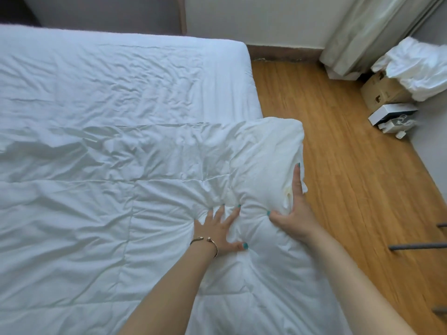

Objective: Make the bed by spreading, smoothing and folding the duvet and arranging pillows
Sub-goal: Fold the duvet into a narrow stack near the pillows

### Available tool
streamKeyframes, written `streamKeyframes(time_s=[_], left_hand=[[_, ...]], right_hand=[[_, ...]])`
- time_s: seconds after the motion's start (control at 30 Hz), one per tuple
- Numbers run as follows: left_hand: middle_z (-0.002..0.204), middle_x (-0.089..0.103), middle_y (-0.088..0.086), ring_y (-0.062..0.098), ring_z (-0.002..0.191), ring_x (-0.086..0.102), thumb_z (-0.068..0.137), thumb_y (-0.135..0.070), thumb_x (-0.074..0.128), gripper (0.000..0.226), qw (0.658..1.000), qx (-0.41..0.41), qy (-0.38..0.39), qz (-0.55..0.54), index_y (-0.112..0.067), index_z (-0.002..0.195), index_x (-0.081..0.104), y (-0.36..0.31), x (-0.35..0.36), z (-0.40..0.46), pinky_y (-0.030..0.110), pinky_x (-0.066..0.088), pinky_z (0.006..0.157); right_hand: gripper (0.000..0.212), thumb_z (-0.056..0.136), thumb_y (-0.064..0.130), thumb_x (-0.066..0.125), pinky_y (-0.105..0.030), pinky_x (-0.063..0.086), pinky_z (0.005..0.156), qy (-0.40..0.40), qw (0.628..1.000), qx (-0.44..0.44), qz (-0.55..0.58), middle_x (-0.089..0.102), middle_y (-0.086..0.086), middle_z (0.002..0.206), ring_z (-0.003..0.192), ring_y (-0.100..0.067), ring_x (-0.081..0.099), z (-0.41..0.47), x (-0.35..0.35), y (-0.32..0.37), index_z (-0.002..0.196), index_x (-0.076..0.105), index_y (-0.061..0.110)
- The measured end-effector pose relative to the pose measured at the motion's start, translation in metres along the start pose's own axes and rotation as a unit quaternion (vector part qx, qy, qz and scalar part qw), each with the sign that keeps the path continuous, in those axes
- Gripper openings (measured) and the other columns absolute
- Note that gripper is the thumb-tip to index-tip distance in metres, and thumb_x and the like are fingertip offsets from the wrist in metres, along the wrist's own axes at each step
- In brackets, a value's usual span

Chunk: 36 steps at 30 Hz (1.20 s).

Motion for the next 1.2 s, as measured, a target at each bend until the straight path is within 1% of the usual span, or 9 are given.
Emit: streamKeyframes(time_s=[0.1,0.23,0.3,0.53,0.77,0.9,0.97,1.1,1.2], left_hand=[[0.161,-0.001,-0.007,0.023,0.14,0.031,0.098,-0.052,0.032,0.067,0.996,0.035,-0.077,0.004,-0.057,0.138,-0.022,0.039,-0.021,-0.04,0.051,0.018,0.115],[0.161,-0.009,-0.007,0.025,0.121,0.05,0.101,-0.028,0.03,0.065,0.995,0.044,-0.088,0.009,-0.048,0.146,-0.013,0.113,-0.048,-0.105,0.039,0.037,0.102],[0.16,-0.014,-0.006,0.026,0.121,0.048,0.1,-0.029,0.032,0.064,0.995,0.047,-0.083,0.006,-0.047,0.148,-0.008,0.156,-0.059,-0.14,0.036,0.041,0.091],[0.161,-0.005,-0.004,0.027,0.116,0.048,0.099,-0.031,0.035,0.064,0.976,0.016,-0.198,-0.094,-0.045,0.149,-0.003,0.339,-0.092,-0.224,0.038,0.044,0.093],[0.16,0.004,-0.001,0.021,0.13,0.038,0.101,-0.037,0.029,0.058,0.937,-0.033,-0.325,-0.122,-0.037,0.151,-0.001,0.477,-0.101,-0.276,0.034,0.033,0.106],[0.161,0.0,-0.001,0.022,0.142,0.019,0.102,-0.037,0.025,0.059,0.948,-0.103,-0.283,-0.106,-0.037,0.15,-0.009,0.529,-0.069,-0.271,0.037,0.022,0.114],[0.16,0.008,0.0,0.022,0.14,0.026,0.101,-0.037,0.026,0.059,0.946,-0.122,-0.257,-0.153,-0.038,0.151,-0.005,0.546,-0.054,-0.265,0.037,0.027,0.112],[0.151,0.032,0.001,0.026,0.128,0.04,0.099,-0.049,0.026,0.055,0.929,-0.093,-0.223,-0.281,-0.042,0.15,0.007,0.543,-0.045,-0.242,0.04,0.035,0.104],[0.154,0.023,0.008,0.03,0.14,0.024,0.087,-0.067,0.043,0.077,0.885,-0.091,-0.191,-0.415,-0.046,0.149,0.002,0.517,-0.053,-0.215,0.041,0.025,0.114]], right_hand=[[0.123,0.064,0.028,0.072,-0.034,0.037,0.108,-0.009,0.999,-0.019,-0.03,0.037,-0.001,0.15,0.132,-0.017,0.042,-0.016,0.011,0.058,0.138,-0.02,0.062],[0.124,0.069,0.018,0.074,-0.028,0.044,0.09,-0.009,0.992,-0.032,-0.118,0.049,-0.01,0.134,0.112,-0.023,0.052,-0.046,0.066,0.148,0.146,-0.018,0.049],[0.121,0.07,0.014,0.074,-0.024,0.04,0.087,-0.008,0.99,-0.041,-0.134,0.051,-0.011,0.132,0.113,-0.021,0.05,-0.058,0.106,0.191,0.151,-0.012,0.039],[0.111,0.075,0.007,0.067,-0.02,0.04,0.083,0.027,0.985,-0.047,-0.164,0.044,-0.015,0.137,0.115,-0.025,0.052,-0.056,0.276,0.334,0.154,-0.008,0.031],[0.105,0.078,0.005,0.065,-0.016,0.029,0.102,0.076,0.985,-0.087,-0.129,0.02,0.002,0.159,0.142,-0.018,0.03,-0.05,0.408,0.424,0.155,-0.002,0.024],[0.104,0.074,0.006,0.063,-0.007,0.038,0.091,0.226,0.97,-0.056,-0.075,0.001,0.005,0.162,0.14,-0.015,0.029,-0.058,0.49,0.407,0.154,0.003,0.038],[0.1,0.077,0.002,0.062,-0.017,0.047,0.082,0.293,0.955,-0.017,-0.047,-0.002,0.008,0.161,0.132,-0.018,0.037,-0.059,0.514,0.395,0.151,0.011,0.045],[0.07,0.085,0.007,0.062,-0.023,0.037,0.106,0.152,0.981,-0.091,-0.081,0.024,-0.001,0.158,0.134,-0.017,0.043,-0.056,0.506,0.379,0.143,0.037,0.038],[0.059,0.09,0.039,0.057,-0.037,0.018,0.114,0.055,0.926,-0.135,-0.348,0.012,0.004,0.161,0.144,-0.028,0.022,-0.06,0.488,0.348,0.144,0.034,0.043]])
Point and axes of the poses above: each hand's wrist, its own z-axis towards the middle knuckle, its own x-axis out of the palm, y = z × x, the point moved 3 cm from there along z, towards the middle knuckle
